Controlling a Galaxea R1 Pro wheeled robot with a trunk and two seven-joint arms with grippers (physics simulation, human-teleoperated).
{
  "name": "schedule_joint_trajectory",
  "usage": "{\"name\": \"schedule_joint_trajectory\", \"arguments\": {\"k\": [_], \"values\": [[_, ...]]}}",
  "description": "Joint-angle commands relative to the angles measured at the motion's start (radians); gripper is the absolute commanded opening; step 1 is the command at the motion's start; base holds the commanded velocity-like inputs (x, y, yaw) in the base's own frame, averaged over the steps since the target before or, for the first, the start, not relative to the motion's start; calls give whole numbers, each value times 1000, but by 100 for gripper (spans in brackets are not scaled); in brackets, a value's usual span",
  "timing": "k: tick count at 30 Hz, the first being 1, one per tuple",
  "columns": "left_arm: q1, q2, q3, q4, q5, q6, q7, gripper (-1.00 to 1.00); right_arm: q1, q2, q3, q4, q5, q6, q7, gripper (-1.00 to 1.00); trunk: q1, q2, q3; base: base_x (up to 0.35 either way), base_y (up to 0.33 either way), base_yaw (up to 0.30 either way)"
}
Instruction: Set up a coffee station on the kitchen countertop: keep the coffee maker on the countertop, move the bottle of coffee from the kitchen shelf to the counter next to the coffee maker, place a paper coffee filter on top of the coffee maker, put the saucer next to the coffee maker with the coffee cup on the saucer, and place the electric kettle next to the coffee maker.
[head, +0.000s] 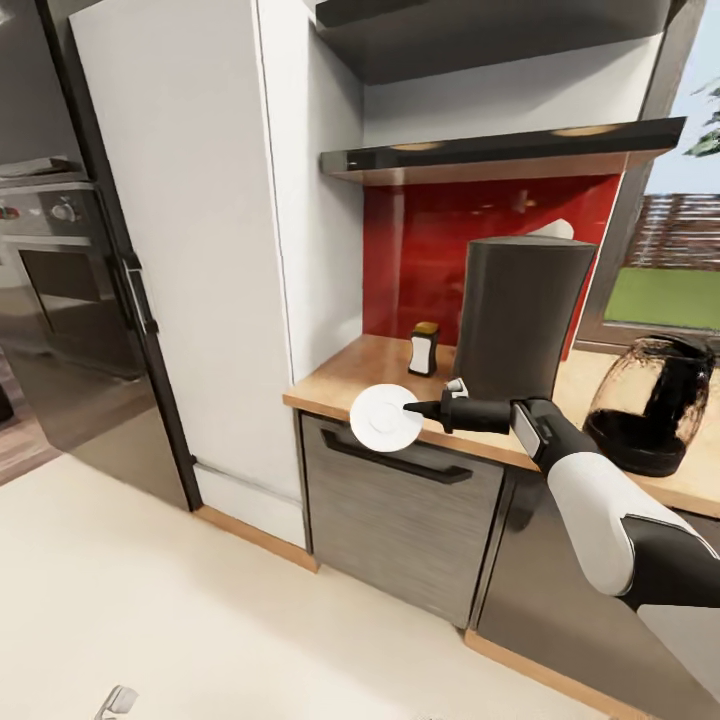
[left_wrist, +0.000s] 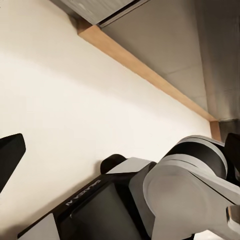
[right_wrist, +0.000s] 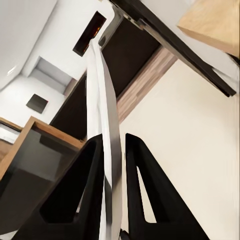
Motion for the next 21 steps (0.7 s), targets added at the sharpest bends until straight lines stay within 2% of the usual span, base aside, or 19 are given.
{"name": "schedule_joint_trajectory", "arguments": {"k": [1,12,21], "values": [[-1,1,-7,-1,10,11,-2,100,-1,0,-4,0,-1,11,4,-100,0,-1,-1,0,47,-258],[-1,1,-6,-1,10,11,-2,100,2,0,-4,6,-1,11,4,-100,0,-1,0,79,232,-93],[-1,1,-6,-1,10,11,-2,100,7,0,-4,12,-1,11,4,-100,0,-1,0,17,41,-261]]}}
